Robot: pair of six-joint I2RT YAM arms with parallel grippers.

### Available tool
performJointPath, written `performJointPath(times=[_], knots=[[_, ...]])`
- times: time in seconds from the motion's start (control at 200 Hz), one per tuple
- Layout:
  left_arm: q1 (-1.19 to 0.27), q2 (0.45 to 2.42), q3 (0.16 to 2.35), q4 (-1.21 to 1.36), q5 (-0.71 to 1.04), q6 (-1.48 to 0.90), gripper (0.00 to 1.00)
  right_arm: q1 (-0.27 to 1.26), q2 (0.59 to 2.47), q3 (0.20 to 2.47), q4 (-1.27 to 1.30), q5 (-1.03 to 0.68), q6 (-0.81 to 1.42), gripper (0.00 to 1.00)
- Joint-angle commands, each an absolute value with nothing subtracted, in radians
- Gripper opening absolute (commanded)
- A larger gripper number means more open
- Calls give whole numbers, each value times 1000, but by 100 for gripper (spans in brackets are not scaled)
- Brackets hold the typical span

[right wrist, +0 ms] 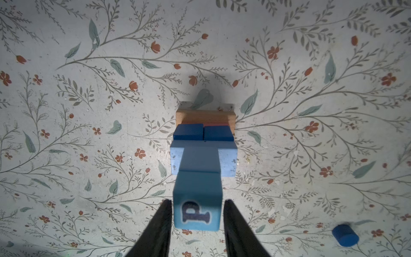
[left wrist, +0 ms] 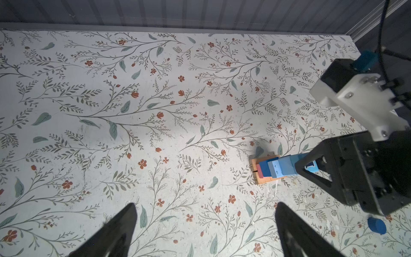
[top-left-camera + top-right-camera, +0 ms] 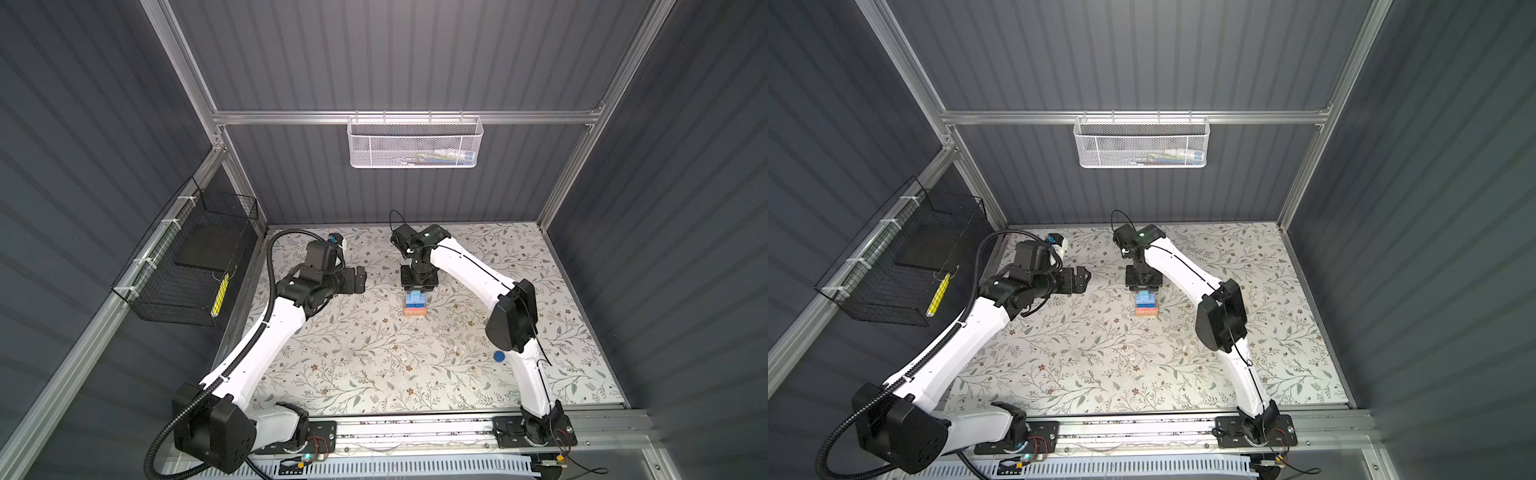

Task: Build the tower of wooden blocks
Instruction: 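Lower the P cube onto the top of the stack with the right gripper, then open the right gripper and raise it off the stack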

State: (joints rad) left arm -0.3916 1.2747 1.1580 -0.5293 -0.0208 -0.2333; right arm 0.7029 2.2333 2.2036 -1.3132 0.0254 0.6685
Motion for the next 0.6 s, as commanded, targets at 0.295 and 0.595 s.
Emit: performJointPath(times=[0.295,0.595], knots=[[-385,1284,1160,-531,0,-236,97,698,2236,2184,-1333,36,662,42],[-385,1284,1161,-532,3,-236,97,698,2225,2188,-1327,34,667,56]])
